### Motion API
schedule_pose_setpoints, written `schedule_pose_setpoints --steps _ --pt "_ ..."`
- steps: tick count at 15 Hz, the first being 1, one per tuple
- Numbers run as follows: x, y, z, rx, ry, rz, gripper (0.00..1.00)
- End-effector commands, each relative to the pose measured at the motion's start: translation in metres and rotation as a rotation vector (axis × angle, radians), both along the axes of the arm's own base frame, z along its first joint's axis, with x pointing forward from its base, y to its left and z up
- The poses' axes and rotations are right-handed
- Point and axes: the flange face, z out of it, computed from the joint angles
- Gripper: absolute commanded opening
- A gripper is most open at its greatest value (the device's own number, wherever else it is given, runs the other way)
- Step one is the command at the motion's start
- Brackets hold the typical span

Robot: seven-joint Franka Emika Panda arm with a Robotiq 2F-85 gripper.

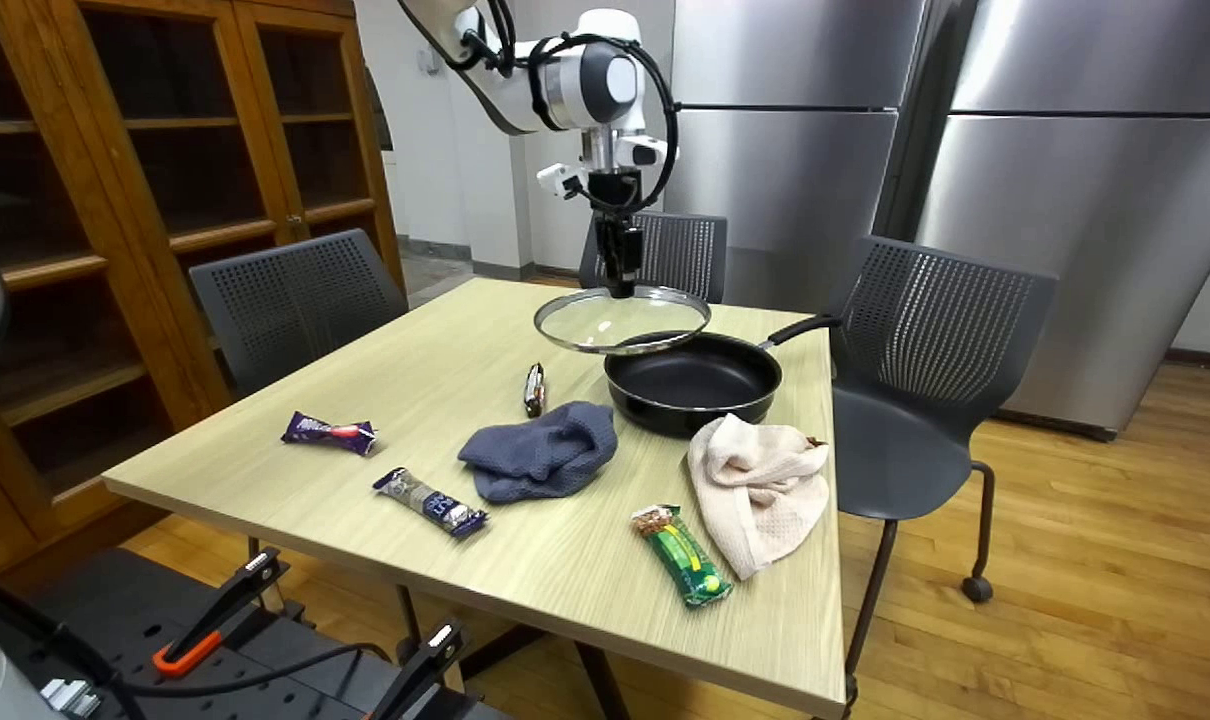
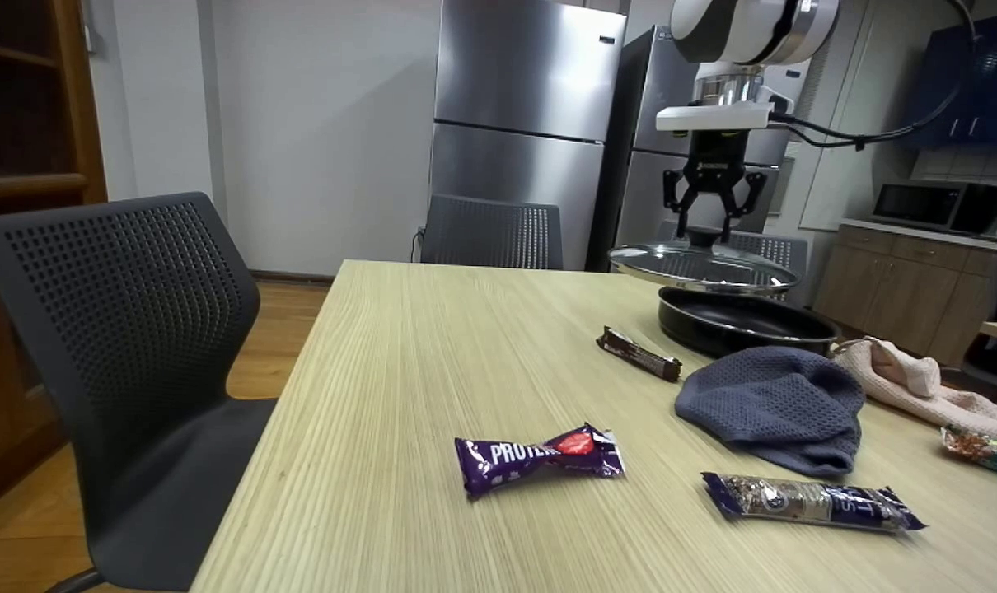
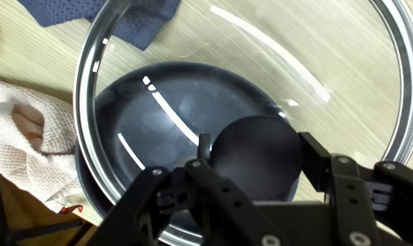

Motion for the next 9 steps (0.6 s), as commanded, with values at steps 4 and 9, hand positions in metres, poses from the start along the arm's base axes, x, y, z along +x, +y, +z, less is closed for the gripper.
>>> schedule_pose_setpoints --steps 4,9 --pt "-0.023 0.094 0.004 -0.022 0.007 0.179 0.39" --pt "-0.035 0.158 -0.015 -0.016 -0.001 0.291 0.39"
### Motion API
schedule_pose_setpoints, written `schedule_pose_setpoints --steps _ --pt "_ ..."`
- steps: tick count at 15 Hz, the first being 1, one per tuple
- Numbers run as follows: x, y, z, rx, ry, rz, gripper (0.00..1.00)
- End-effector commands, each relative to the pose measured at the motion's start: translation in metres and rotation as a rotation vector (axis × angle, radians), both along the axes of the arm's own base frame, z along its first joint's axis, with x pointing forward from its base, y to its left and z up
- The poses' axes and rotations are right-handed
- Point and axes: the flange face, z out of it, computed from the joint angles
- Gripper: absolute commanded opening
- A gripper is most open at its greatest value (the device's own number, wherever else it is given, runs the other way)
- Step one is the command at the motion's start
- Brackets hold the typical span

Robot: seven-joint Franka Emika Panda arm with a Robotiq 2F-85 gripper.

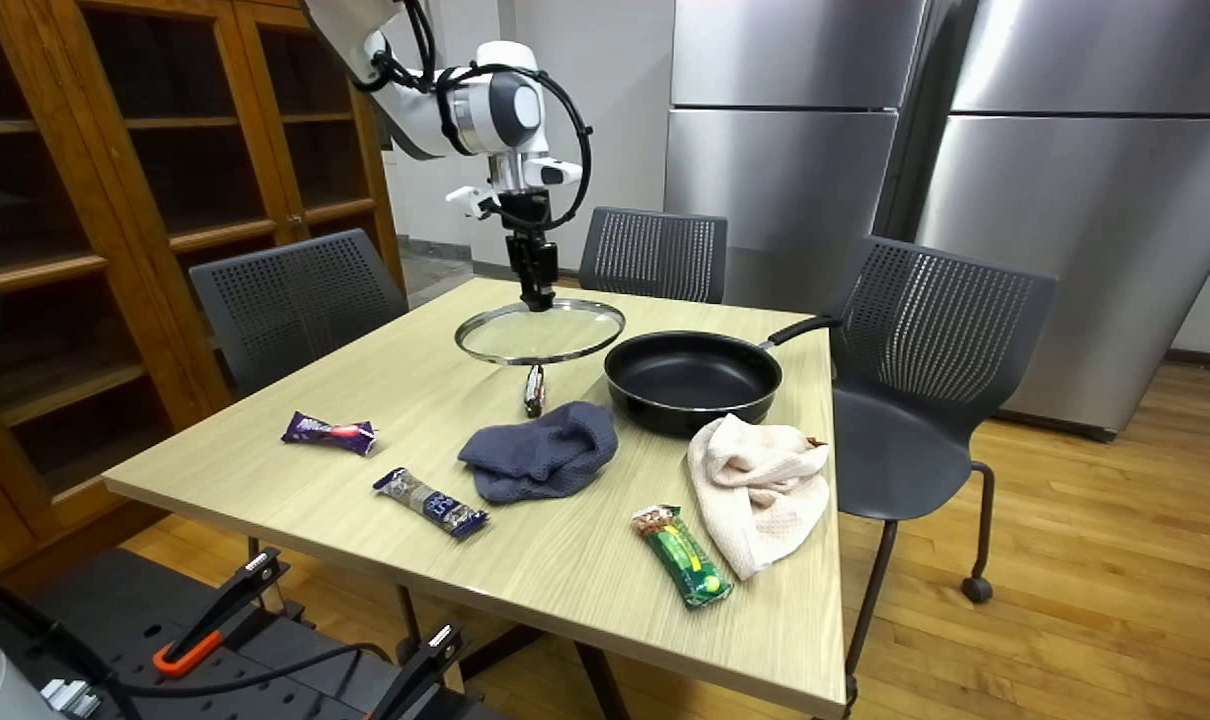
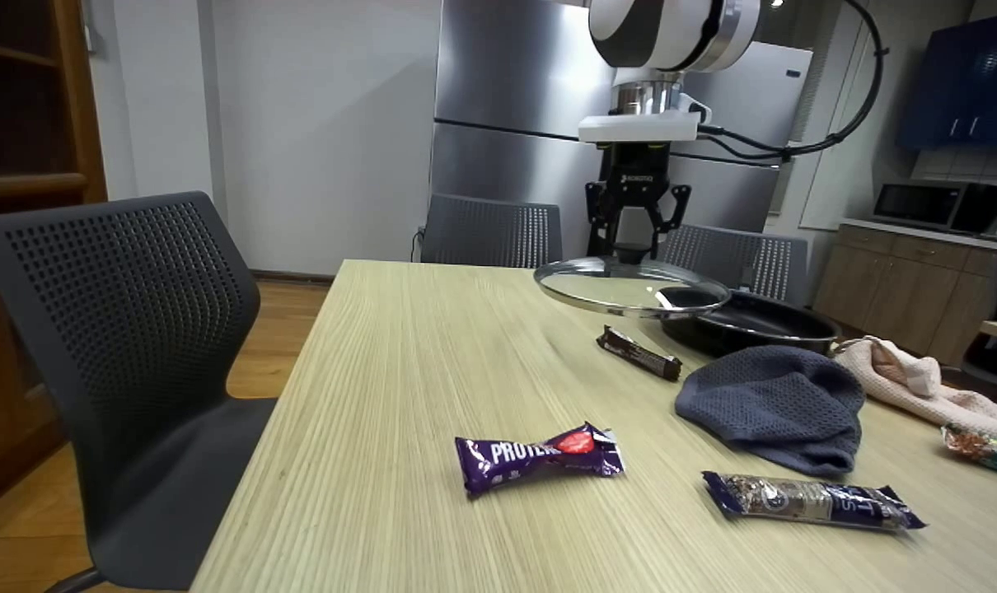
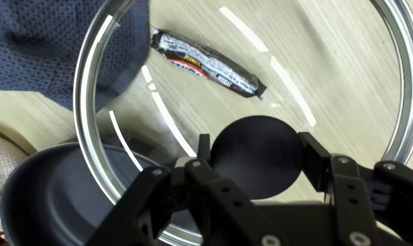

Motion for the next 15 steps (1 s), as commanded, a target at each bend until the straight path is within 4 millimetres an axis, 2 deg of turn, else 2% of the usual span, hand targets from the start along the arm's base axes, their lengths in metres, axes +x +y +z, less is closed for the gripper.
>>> schedule_pose_setpoints --steps 1,4,11,15 --pt "-0.016 0.037 0.013 0.003 -0.025 0.088 0.39" --pt "-0.027 0.068 0.004 0.012 -0.03 0.145 0.39" --pt "-0.049 0.125 -0.013 0.021 -0.008 0.258 0.39" --pt "-0.06 0.144 -0.025 0.018 0.016 0.338 0.39"
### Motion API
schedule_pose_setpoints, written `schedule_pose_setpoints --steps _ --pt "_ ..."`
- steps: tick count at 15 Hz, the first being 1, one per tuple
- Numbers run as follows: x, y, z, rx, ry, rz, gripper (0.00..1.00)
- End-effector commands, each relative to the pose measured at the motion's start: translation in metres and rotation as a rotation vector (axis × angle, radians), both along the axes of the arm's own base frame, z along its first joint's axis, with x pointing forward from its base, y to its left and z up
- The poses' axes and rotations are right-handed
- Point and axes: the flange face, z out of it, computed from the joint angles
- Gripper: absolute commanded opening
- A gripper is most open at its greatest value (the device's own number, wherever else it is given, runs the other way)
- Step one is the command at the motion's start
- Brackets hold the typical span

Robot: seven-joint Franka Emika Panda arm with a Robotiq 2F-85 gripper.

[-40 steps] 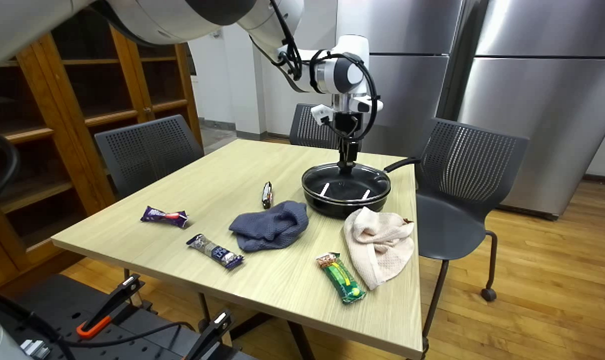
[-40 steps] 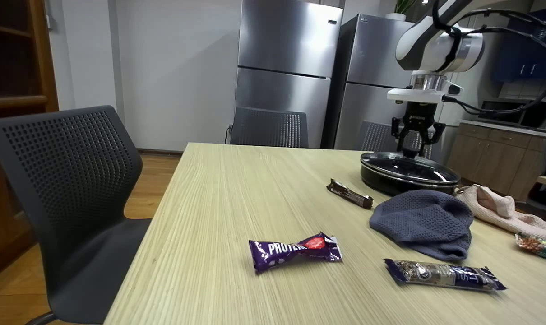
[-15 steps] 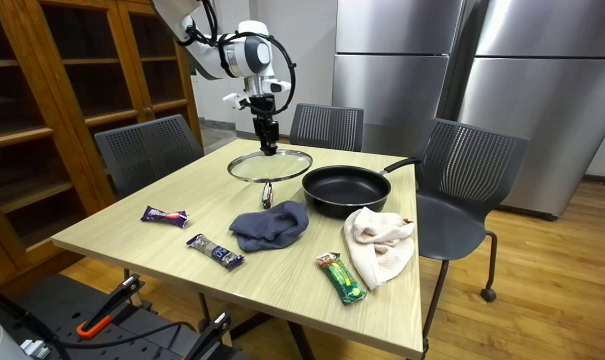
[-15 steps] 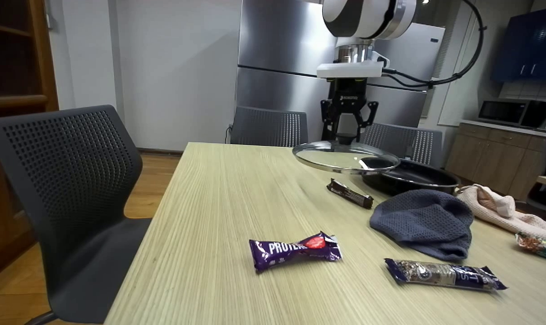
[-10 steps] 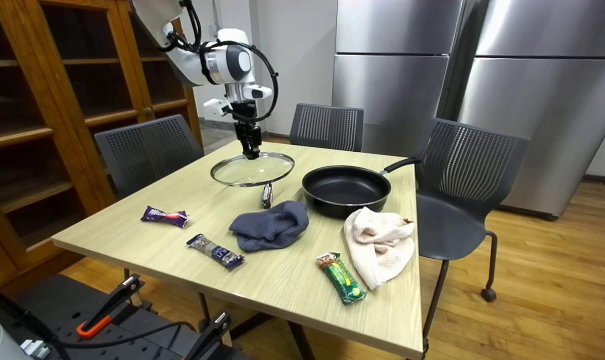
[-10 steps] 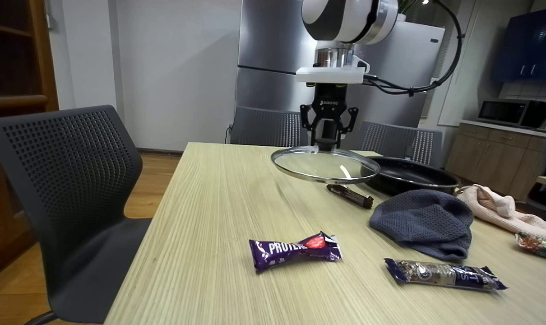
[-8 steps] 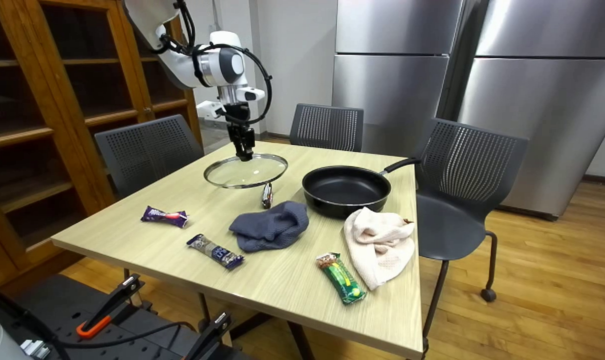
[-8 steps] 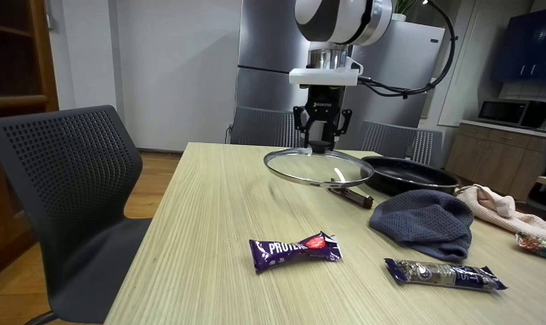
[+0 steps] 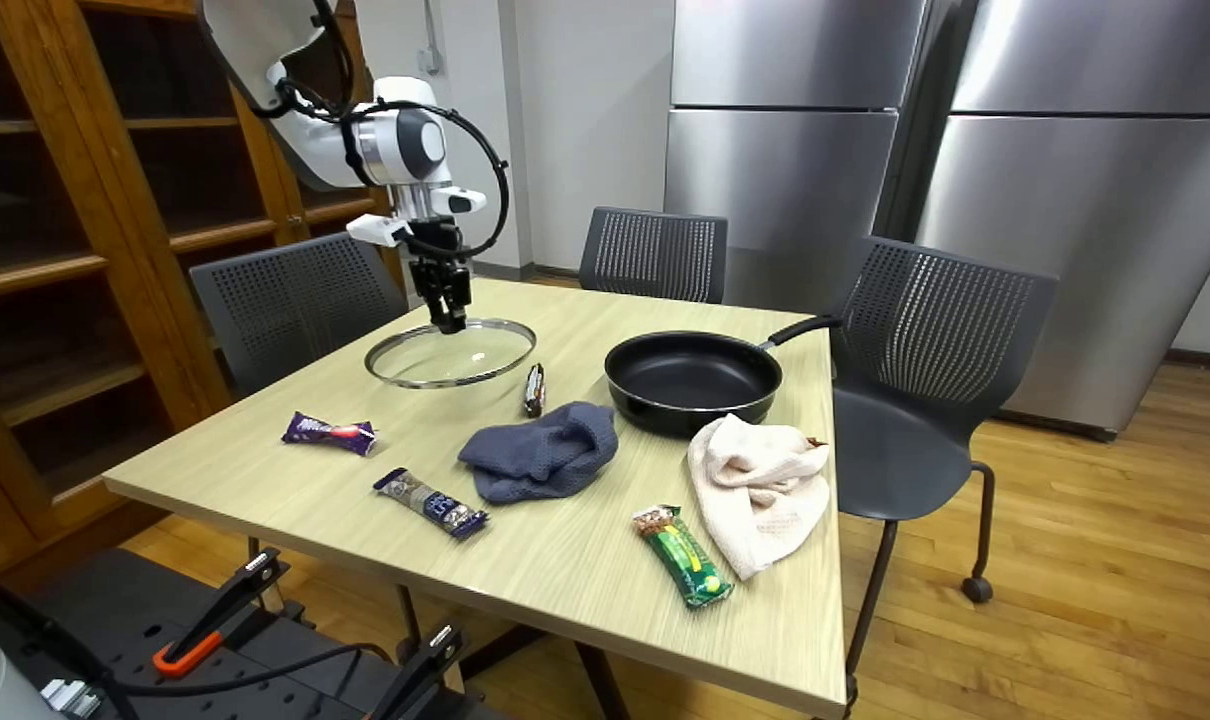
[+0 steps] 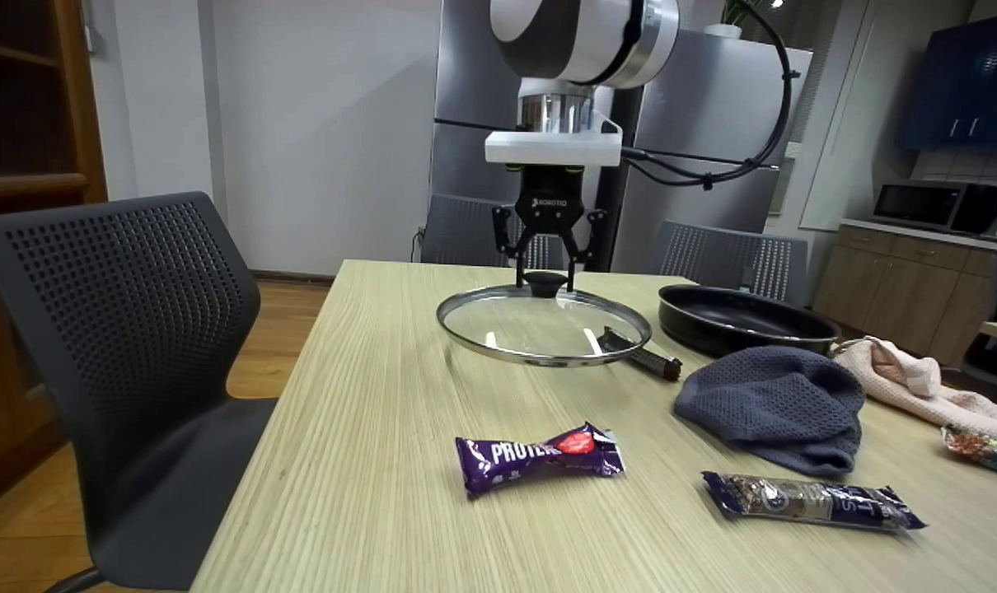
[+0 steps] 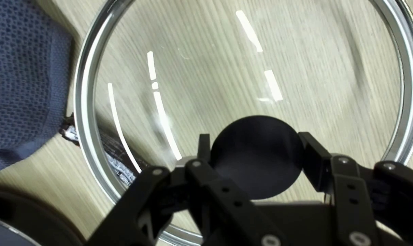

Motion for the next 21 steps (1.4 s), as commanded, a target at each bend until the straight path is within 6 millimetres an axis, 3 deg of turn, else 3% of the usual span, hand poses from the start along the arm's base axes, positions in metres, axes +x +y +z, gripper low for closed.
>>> schedule_pose_setpoints --steps 1,12,20,21 --pt "-0.01 0.011 0.012 -0.003 -0.005 0.089 0.39" --pt "-0.013 0.018 -0.022 -0.013 0.045 0.119 0.39" --pt "-0.014 0.021 -0.03 -0.019 0.062 0.113 0.39" --pt "-0.014 0.02 -0.028 -0.02 0.056 0.109 0.89"
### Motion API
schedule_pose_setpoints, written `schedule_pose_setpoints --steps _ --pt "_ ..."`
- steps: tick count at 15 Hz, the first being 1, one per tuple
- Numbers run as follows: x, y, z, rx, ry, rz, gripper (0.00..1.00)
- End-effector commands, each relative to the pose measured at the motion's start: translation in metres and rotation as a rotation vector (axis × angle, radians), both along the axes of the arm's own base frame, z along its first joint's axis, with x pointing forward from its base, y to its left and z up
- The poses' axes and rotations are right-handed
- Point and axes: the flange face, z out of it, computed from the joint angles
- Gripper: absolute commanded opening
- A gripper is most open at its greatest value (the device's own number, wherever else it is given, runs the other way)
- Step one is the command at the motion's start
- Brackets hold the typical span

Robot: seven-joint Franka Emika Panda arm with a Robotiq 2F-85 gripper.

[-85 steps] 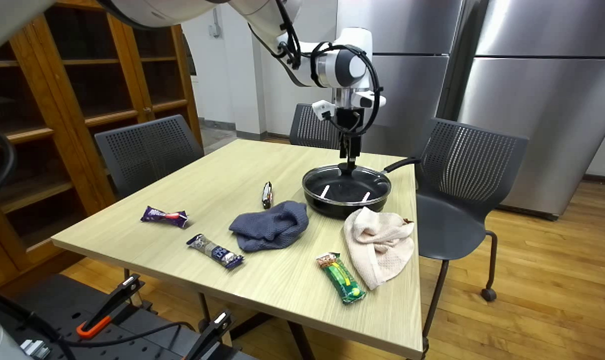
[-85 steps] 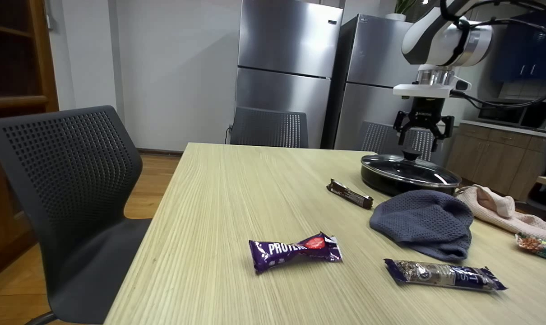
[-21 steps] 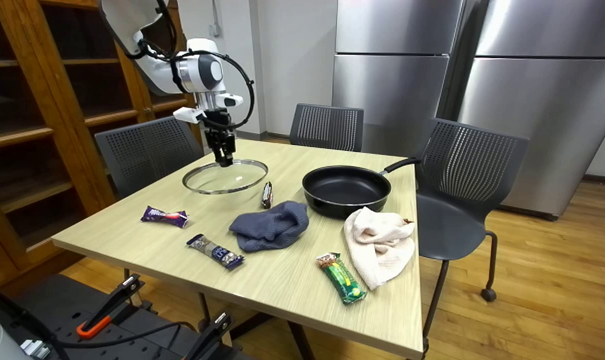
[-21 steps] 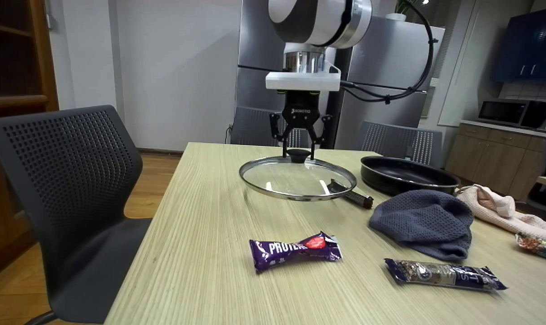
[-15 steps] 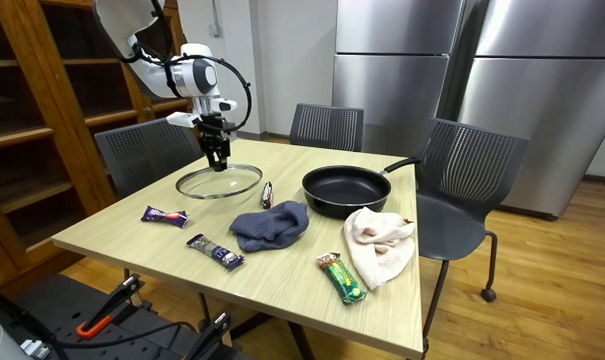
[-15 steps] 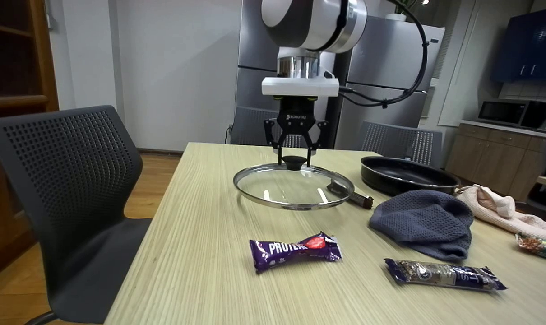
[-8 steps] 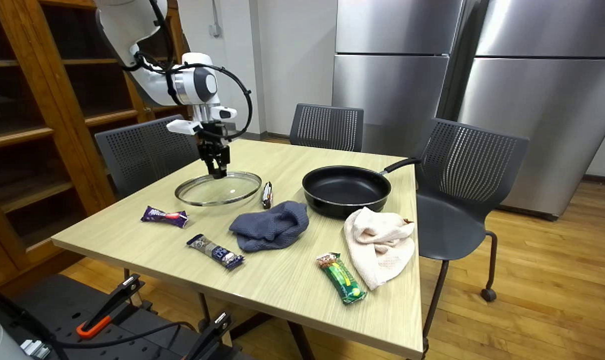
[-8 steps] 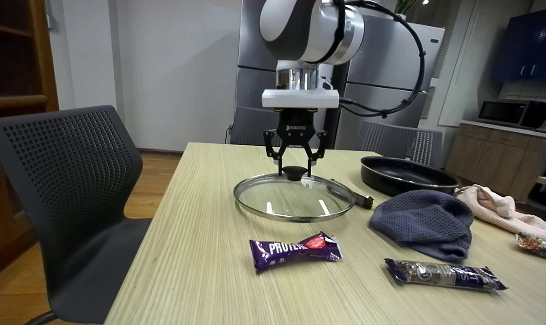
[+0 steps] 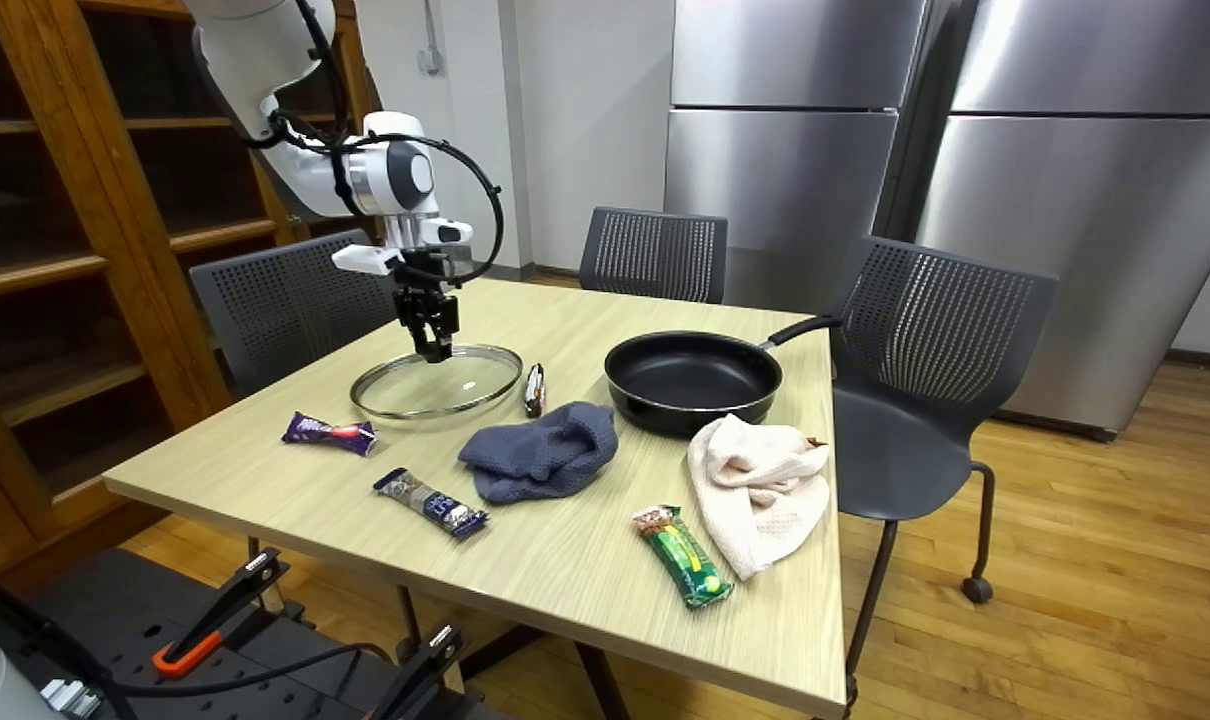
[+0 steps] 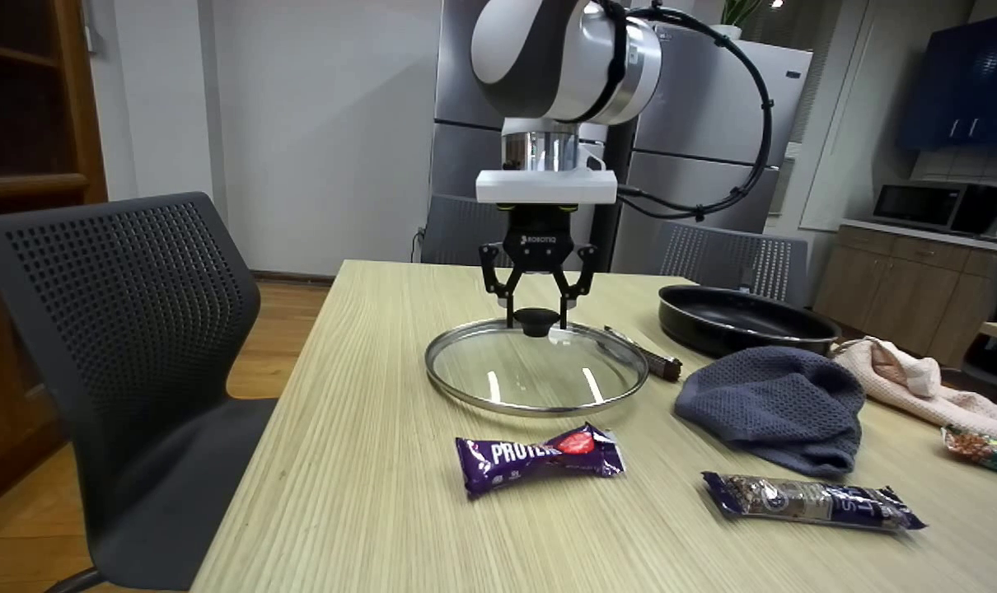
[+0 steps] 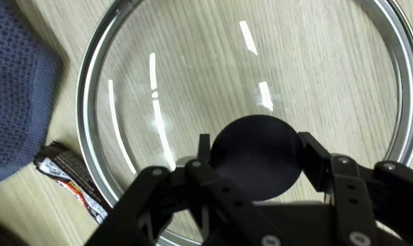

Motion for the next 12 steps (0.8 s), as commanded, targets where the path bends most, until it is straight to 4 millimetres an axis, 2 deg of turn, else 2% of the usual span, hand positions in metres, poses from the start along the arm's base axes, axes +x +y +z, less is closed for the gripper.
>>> schedule_pose_setpoints --steps 1,3,7,12 --pt "0.004 0.003 0.015 -0.009 -0.018 0.014 0.91" --pt "0.004 0.001 0.024 -0.008 -0.023 0.016 1.0" --pt "0.003 -0.007 0.041 -0.022 -0.028 0.035 1.0" --pt "0.005 -0.038 0.058 -0.081 -0.054 0.175 1.0"
